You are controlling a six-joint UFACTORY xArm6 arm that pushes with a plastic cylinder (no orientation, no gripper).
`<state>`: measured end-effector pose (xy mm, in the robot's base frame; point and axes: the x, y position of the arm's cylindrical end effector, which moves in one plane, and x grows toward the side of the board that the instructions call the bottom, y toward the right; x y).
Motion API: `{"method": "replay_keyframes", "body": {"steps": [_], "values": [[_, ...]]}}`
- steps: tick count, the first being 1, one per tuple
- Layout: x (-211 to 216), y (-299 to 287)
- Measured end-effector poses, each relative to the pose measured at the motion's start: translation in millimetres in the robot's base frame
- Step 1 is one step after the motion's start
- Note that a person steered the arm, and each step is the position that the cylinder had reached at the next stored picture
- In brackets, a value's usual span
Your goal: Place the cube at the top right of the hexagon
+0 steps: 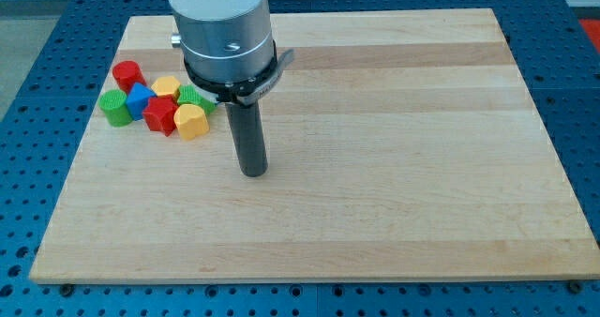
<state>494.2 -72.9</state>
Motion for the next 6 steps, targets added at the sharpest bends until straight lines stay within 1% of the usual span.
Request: {"method": "replay_keyframes", "body": {"steps": [2,3,5,6], "values": [[-1,0],[-1,-36],[-9,-161],[-41,-188]]}}
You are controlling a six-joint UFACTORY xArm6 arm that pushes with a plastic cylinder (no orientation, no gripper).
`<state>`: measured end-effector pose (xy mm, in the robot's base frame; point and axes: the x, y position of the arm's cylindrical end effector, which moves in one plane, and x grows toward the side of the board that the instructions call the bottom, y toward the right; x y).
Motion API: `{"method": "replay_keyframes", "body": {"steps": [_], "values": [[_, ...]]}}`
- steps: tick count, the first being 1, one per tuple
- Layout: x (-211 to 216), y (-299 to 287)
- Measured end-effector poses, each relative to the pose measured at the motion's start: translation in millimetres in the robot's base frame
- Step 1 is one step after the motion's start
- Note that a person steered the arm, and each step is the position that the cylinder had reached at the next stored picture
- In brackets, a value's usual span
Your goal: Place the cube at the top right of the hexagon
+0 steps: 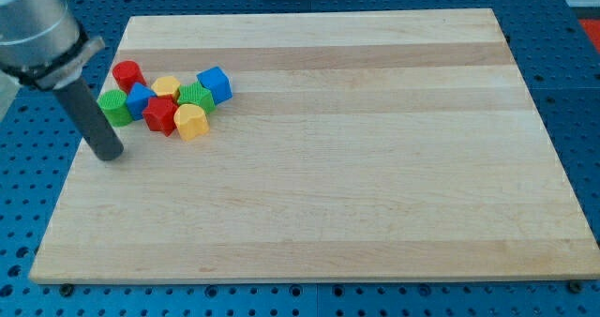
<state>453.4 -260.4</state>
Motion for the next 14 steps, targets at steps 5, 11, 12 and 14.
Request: {"method": "replay_keyframes", "body": {"steps": [5,11,12,14], "values": [[-67,-21],[-110,-22],[-111,-15],[-111,25]]}}
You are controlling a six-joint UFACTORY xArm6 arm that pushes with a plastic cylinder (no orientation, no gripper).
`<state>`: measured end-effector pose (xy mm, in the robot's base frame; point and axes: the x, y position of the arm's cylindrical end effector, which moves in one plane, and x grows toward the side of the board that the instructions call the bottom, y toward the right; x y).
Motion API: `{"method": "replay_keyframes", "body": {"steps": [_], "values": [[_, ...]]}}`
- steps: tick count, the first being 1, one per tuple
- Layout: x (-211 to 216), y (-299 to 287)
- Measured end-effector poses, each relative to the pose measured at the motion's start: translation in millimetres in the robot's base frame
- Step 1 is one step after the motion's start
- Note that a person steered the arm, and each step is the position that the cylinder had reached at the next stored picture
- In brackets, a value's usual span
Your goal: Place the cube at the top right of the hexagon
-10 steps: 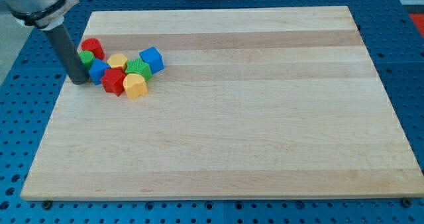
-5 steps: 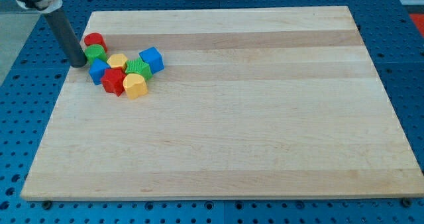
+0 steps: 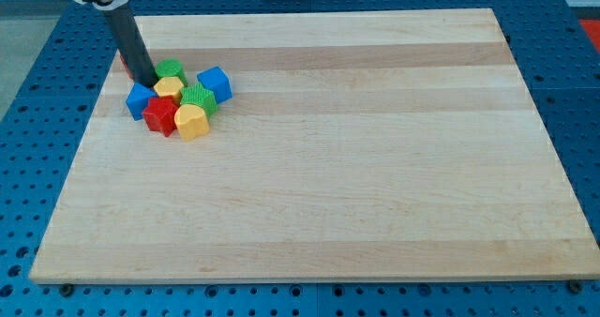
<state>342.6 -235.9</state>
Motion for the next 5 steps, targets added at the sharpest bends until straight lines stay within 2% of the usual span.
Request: {"method": "replay_keyframes", "body": {"steps": [3,4,5], "values": [[20,5],[40,32],[43,66]]}}
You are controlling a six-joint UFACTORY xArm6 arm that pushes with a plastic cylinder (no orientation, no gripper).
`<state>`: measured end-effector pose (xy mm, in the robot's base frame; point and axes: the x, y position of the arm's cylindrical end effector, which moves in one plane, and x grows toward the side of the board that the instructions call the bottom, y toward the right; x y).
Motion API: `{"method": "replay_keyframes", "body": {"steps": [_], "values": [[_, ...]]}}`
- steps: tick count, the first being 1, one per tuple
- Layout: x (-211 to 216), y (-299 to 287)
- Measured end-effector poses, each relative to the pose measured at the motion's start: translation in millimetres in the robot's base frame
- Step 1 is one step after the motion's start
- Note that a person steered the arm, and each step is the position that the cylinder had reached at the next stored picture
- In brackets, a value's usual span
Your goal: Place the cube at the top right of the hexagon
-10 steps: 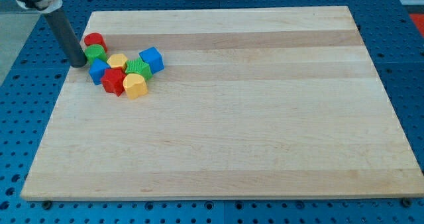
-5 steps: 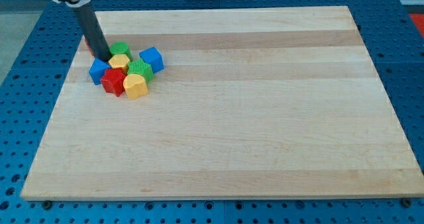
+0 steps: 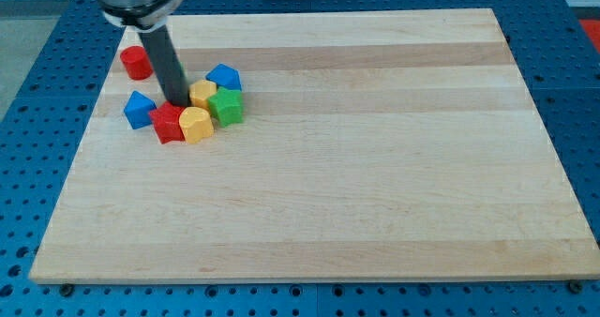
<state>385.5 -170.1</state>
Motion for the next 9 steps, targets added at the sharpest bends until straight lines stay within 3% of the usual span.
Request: {"method": "replay_keyframes", "body": {"steps": [3,6,9], "values": [[-1,37],[-36,12],[-45,94]]}}
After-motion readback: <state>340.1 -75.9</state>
